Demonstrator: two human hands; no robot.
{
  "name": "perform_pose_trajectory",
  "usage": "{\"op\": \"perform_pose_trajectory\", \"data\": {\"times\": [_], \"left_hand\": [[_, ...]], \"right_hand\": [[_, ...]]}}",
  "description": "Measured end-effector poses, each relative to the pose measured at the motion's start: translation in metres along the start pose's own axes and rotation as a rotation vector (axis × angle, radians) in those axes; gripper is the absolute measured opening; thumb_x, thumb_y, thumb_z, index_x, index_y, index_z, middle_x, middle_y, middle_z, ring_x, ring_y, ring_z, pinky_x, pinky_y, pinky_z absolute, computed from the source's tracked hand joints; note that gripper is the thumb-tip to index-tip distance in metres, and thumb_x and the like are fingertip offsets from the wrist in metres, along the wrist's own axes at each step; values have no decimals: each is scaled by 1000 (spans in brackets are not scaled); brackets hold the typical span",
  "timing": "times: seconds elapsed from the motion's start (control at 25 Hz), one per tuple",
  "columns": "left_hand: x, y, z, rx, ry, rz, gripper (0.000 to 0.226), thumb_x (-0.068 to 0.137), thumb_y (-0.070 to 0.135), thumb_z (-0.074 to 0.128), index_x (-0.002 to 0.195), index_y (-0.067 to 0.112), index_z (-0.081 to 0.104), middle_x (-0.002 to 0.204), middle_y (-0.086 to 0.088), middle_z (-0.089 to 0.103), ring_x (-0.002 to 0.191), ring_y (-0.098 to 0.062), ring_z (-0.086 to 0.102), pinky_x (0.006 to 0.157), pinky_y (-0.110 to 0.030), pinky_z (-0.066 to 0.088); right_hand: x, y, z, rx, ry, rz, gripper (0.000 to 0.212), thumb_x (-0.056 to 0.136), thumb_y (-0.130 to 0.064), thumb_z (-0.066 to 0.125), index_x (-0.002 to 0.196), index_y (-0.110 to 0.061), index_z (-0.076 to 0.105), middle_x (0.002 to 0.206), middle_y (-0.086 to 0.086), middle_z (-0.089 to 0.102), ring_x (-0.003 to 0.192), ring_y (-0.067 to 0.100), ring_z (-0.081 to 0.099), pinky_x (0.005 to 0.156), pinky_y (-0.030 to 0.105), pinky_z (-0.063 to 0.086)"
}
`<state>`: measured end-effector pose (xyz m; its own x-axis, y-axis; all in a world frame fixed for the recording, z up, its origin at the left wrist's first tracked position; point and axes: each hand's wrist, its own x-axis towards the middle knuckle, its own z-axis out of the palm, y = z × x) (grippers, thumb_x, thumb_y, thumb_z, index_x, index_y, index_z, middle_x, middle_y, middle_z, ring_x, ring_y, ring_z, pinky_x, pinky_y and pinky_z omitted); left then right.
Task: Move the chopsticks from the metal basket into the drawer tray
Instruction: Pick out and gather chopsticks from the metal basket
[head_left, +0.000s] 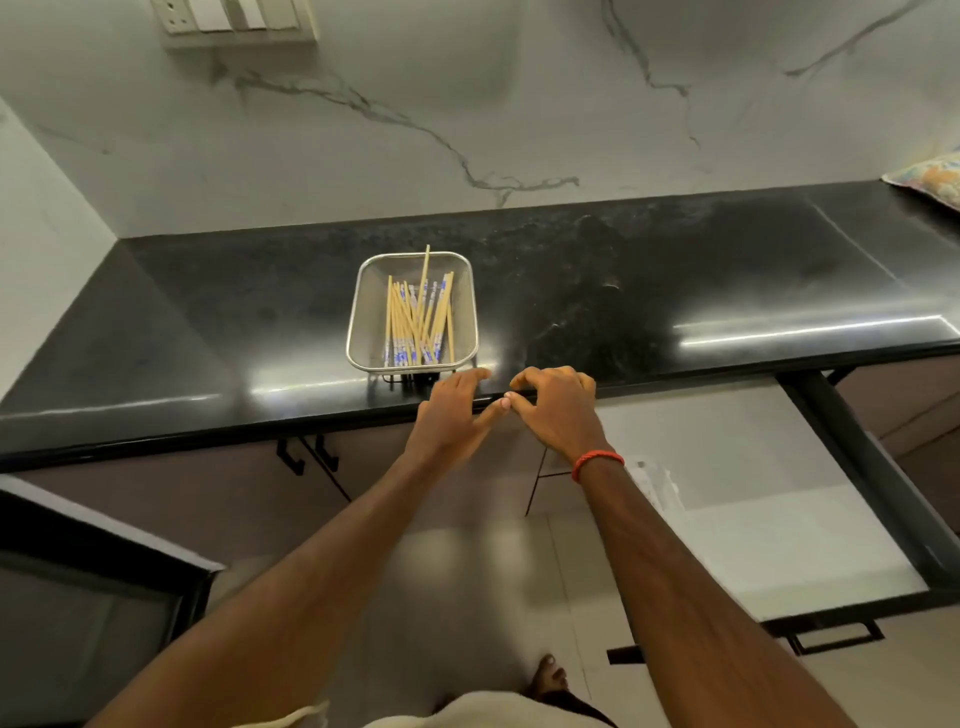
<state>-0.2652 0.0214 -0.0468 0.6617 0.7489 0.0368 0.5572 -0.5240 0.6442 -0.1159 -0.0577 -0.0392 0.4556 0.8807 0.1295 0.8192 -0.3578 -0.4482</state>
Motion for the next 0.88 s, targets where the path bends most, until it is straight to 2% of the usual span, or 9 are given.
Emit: {"op": "perform_pose_trajectory", "data": {"times": [0.24, 0.36, 0.48, 0.6, 0.72, 0.88], "left_hand": [[14, -18, -31, 0, 44, 19, 65, 94, 59, 55, 143, 17, 50, 143, -7, 57, 132, -23, 50, 106, -52, 44], [28, -28, -38, -80, 69, -4, 63, 95, 55, 57, 141, 13, 52, 142, -9, 58, 131, -24, 52, 107, -44, 45], [47, -41, -46, -149, 111, -51, 59, 95, 52, 59, 137, 11, 54, 139, -10, 60, 128, -24, 55, 100, -33, 45], [72, -58, -55, -154, 133, -122, 53, 97, 47, 58, 137, 11, 55, 139, -10, 61, 127, -25, 56, 102, -37, 46], [102, -78, -67, -123, 139, -178, 43, 101, 39, 54, 133, 11, 58, 138, -10, 62, 125, -26, 58, 99, -37, 46], [135, -96, -80, -152, 166, -251, 28, 103, 25, 52, 123, 8, 63, 125, -13, 68, 110, -24, 65, 91, -44, 56]], "right_hand": [[23, -32, 2, 33, 40, -39, 20, 93, -36, 60, 104, -23, 71, 100, 1, 71, 110, 22, 56, 99, 42, 33], [40, -38, 3, 37, 31, -53, 20, 92, -40, 61, 102, -24, 70, 101, 0, 70, 110, 21, 55, 96, 42, 35], [64, -44, 11, 46, 11, -67, 25, 92, -45, 62, 103, -24, 71, 104, 0, 71, 111, 20, 54, 95, 42, 39], [97, -52, 22, 97, 2, -77, 25, 92, -44, 63, 102, -22, 71, 107, 2, 71, 111, 20, 56, 92, 39, 48], [134, -63, 32, 144, 0, -69, 24, 91, -43, 64, 99, -21, 72, 102, 1, 72, 101, 17, 61, 83, 36, 55], [178, -75, 45, 152, -70, -63, 23, 91, -43, 65, 95, -21, 72, 93, -2, 74, 83, 14, 68, 77, 36, 59]]}}
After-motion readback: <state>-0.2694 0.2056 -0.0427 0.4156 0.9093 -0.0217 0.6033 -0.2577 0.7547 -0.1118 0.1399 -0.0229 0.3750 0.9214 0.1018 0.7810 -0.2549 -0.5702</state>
